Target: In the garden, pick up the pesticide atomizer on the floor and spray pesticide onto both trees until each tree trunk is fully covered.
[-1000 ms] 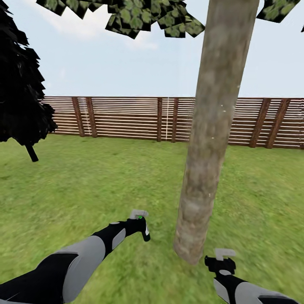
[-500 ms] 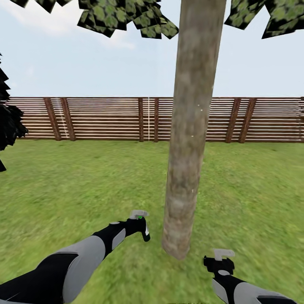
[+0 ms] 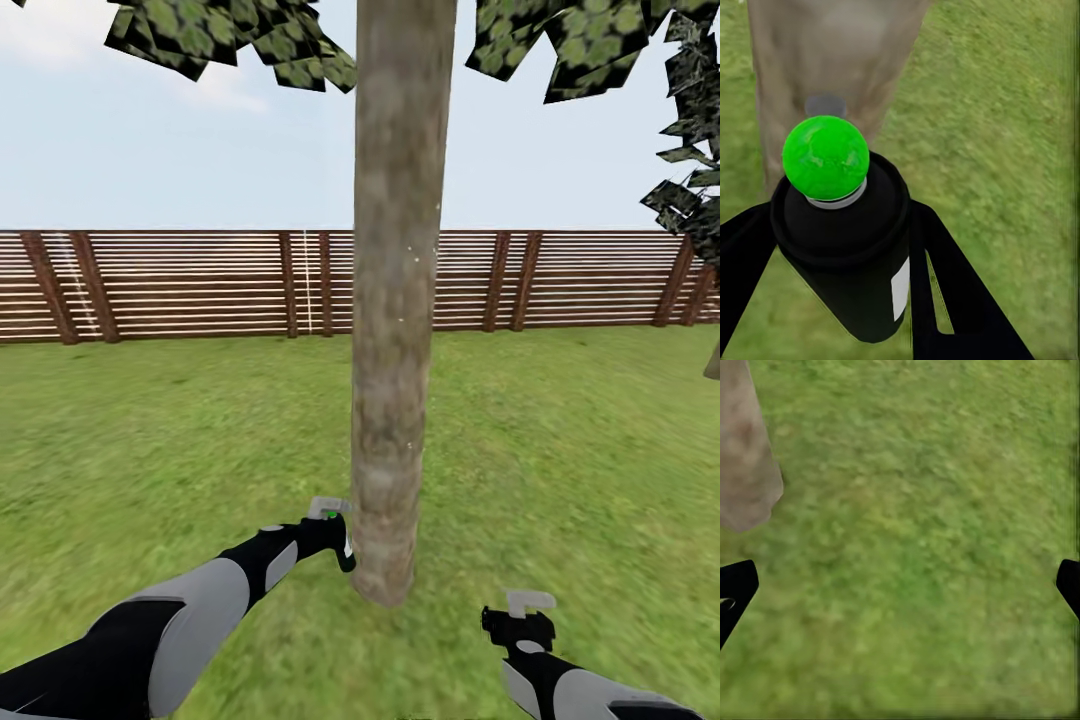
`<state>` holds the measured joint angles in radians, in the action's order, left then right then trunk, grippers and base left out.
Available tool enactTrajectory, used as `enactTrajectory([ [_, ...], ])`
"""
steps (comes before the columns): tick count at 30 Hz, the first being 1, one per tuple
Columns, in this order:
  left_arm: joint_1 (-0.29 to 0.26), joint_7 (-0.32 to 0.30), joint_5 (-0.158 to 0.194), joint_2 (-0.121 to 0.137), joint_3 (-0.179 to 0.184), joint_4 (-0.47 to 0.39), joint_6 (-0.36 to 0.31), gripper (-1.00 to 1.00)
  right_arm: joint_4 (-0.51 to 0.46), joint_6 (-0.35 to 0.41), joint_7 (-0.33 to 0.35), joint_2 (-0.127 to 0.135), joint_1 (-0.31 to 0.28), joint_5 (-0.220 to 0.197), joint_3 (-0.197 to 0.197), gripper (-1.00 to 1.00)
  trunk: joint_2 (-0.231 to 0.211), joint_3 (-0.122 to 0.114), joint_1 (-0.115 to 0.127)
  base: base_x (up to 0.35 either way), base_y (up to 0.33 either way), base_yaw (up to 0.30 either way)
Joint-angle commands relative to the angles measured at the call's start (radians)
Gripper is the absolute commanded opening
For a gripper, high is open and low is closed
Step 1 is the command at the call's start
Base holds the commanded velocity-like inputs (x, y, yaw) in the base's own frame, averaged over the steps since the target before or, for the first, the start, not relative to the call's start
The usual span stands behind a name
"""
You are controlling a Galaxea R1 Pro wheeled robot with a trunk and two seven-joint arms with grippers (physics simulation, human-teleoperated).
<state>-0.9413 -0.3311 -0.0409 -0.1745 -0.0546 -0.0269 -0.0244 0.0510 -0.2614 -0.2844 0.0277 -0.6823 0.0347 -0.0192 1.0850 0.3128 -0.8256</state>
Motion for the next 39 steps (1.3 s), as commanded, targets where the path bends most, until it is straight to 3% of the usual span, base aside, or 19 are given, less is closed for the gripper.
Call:
enactTrajectory([
  [1, -0.001, -0.003, -0.004, 0.000, -0.007, -0.001, -0.002, -1.00, 0.004, -0.007, -0.002, 0.000, -0.001, 0.004, -0.002, 1.00, 0.001, 0.001, 0.000, 0.007, -0.005, -0.293],
  [15, -0.001, -0.001, -0.003, 0.000, 0.000, -0.037, -0.003, -1.00, 0.004, -0.008, -0.002, 0.001, 0.001, 0.004, -0.002, 1.00, 0.001, 0.001, 0.000, 0.060, -0.063, -0.040],
  [27, -0.001, 0.000, -0.008, 0.000, 0.007, -0.025, 0.011, -1.00, 0.004, -0.009, -0.002, 0.001, 0.002, 0.004, -0.002, 1.00, 0.001, 0.001, 0.000, -0.078, 0.000, 0.000],
  [29, -0.001, -0.001, -0.008, 0.000, 0.013, -0.123, -0.043, -1.00, 0.004, -0.009, -0.002, 0.001, 0.002, 0.004, -0.002, 1.00, 0.001, 0.001, 0.000, -0.002, 0.000, 0.000],
  [30, -0.001, -0.002, -0.008, 0.000, 0.015, -0.260, -0.212, -1.00, 0.004, -0.009, -0.002, 0.001, 0.002, 0.004, -0.002, 1.00, 0.001, 0.001, 0.000, 0.000, 0.000, 0.000],
  [32, -0.001, -0.001, -0.008, 0.000, 0.016, -0.392, -0.378, -1.00, 0.004, -0.009, -0.002, 0.001, 0.002, 0.004, -0.002, 1.00, 0.001, 0.001, 0.000, 0.000, 0.000, 0.000],
  [33, -0.001, -0.003, -0.008, 0.000, 0.015, -0.452, -0.428, -1.00, 0.004, -0.009, -0.002, 0.001, 0.002, 0.004, -0.002, 1.00, 0.001, 0.001, 0.000, 0.000, 0.000, 0.000],
  [35, -0.001, -0.004, -0.007, 0.000, 0.017, -0.540, -0.487, -1.00, 0.004, -0.009, -0.002, 0.001, 0.002, 0.004, -0.002, 1.00, 0.001, 0.001, 0.000, -0.075, 0.007, 0.000],
  [39, -0.001, -0.004, -0.008, 0.000, 0.041, -0.544, -0.508, -1.00, 0.004, -0.009, -0.002, 0.001, 0.002, 0.004, -0.002, 1.00, 0.001, 0.001, 0.000, -0.203, 0.015, 0.000],
])
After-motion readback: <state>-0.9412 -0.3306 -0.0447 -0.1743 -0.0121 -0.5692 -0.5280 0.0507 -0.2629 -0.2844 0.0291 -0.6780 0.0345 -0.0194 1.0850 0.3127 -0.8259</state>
